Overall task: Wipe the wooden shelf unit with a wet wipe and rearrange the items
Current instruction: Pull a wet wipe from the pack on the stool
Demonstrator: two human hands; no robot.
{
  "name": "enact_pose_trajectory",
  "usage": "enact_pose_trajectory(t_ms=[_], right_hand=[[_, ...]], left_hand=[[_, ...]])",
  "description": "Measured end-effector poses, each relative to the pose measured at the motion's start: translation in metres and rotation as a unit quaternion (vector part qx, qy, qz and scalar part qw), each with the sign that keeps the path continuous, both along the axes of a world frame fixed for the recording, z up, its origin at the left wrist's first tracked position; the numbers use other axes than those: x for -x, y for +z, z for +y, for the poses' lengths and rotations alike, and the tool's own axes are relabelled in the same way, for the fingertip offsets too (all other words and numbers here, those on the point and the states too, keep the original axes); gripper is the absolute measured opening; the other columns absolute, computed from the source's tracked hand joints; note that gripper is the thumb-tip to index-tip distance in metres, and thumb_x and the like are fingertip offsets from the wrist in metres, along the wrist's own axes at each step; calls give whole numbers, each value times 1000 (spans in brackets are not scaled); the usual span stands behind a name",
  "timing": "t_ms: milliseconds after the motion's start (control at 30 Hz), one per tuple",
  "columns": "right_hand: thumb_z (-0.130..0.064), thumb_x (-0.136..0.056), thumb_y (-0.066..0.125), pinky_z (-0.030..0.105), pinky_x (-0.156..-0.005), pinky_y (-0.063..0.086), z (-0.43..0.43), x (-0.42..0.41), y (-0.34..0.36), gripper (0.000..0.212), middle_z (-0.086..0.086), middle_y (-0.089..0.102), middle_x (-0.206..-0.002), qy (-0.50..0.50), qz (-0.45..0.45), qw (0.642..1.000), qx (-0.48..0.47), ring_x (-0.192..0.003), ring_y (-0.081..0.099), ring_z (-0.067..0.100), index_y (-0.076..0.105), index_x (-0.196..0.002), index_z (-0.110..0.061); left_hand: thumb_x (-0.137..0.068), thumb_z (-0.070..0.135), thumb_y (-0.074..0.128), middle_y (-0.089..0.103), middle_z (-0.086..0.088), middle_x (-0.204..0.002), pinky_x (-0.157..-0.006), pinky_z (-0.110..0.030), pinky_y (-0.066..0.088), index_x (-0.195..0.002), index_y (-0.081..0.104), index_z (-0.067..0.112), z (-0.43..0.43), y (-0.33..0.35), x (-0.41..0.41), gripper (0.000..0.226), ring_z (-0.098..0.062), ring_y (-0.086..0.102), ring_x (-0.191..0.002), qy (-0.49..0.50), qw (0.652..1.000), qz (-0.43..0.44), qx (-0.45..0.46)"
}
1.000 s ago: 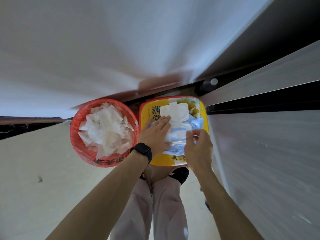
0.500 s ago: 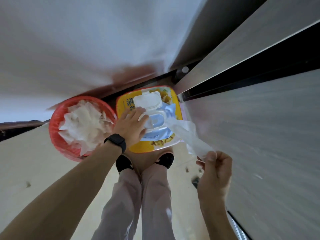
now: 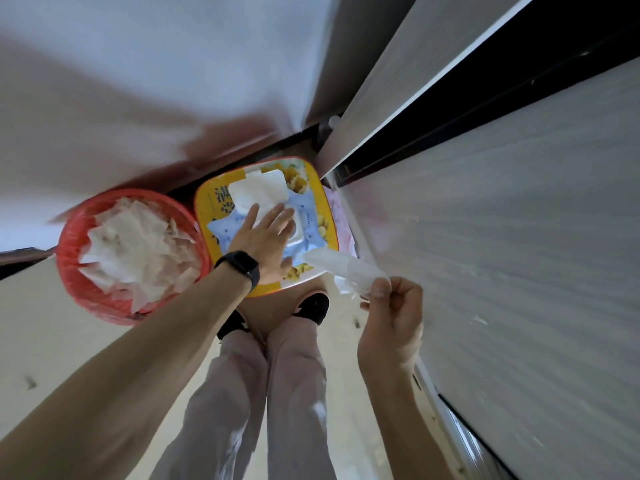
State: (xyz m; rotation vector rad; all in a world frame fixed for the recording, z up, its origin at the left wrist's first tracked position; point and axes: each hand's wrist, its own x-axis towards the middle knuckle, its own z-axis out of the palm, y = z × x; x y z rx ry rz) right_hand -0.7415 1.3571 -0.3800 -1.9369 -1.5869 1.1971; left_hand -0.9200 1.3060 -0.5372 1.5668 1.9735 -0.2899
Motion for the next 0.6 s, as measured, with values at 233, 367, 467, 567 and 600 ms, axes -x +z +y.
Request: enact_pose_trajectory(t_ms=[233,367,467,567,600], right_hand=[[-50,-83,48,49,-77,53,2,12,7,17,-14,68,-80,32,7,999,3,-79,68,20,51,-82,-33],[-48,-84,50,46,-77,54,6,20,10,15,-15,68,-77,26,10,1000,1,-78,68,19,52,-83,-33],[-52,-81,49,44,-74,53,6,21,13,19,-8,69,-82,25,11,1000,5,-80,68,22,51,-83,-33],[-44,-85,51,29,-71,50,2,18,10,13,-5,69,-84,29,16,999,9,-80,67,23,52,-84,-31],[-42,-86,52,21,-68,47,2,17,9,11,-5,69,-84,29,12,999,9,-79,67,22,51,-84,-30]], left_hand=[[-82,37,65,38,-17,-152,-110,-50,29,-148,31,15,38,16,82,78,-36,36,-139,269,962,-23,-32],[-84,39,57,66,-14,-109,-89,-46,44,-118,59,17,21,36,77,40,-39,59,-99,187,976,34,-105],[-88,33,59,63,-11,-118,-94,-48,43,-122,62,17,-20,34,34,38,-37,58,-107,122,980,-19,-157],[-94,32,52,46,-5,-147,-109,-51,32,-142,46,18,-40,17,3,51,-29,43,-133,69,991,-45,-101],[-96,34,47,34,-3,-156,-113,-51,25,-149,35,17,-43,11,-4,57,-27,32,-142,59,996,-34,-55]])
